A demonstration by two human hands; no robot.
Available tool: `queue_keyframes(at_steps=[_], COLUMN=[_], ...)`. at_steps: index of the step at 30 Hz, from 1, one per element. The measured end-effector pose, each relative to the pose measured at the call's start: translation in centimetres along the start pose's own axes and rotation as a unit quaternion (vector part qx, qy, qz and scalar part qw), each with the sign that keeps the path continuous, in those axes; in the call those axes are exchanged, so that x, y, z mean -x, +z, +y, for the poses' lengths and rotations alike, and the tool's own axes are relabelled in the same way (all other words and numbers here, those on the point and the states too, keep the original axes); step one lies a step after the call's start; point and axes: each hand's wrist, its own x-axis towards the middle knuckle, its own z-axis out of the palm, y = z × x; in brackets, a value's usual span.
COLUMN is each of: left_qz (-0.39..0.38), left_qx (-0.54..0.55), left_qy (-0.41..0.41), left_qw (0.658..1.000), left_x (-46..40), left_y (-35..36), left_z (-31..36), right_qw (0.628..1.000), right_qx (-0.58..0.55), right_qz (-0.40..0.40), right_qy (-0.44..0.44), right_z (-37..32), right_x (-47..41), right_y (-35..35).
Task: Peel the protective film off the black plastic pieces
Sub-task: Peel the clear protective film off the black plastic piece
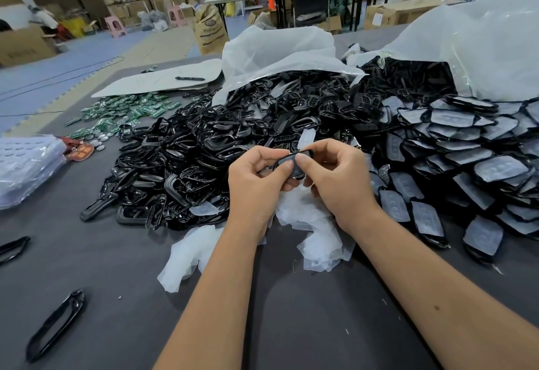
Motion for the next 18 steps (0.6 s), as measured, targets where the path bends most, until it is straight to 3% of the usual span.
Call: queue_keyframes(at_steps=[18], left_qz=[0.007], left_qx=[-0.002], left_qy=[0.001], left_qw=[1.000], left_x=[0.31], left_y=[0.02], left_z=[0.22], right_qw=[0.997], right_qx=[-0.064], right_qz=[-0.021], right_qy=[0.020], right_z=[-0.44], right_x=[0.41], right_y=[-0.53])
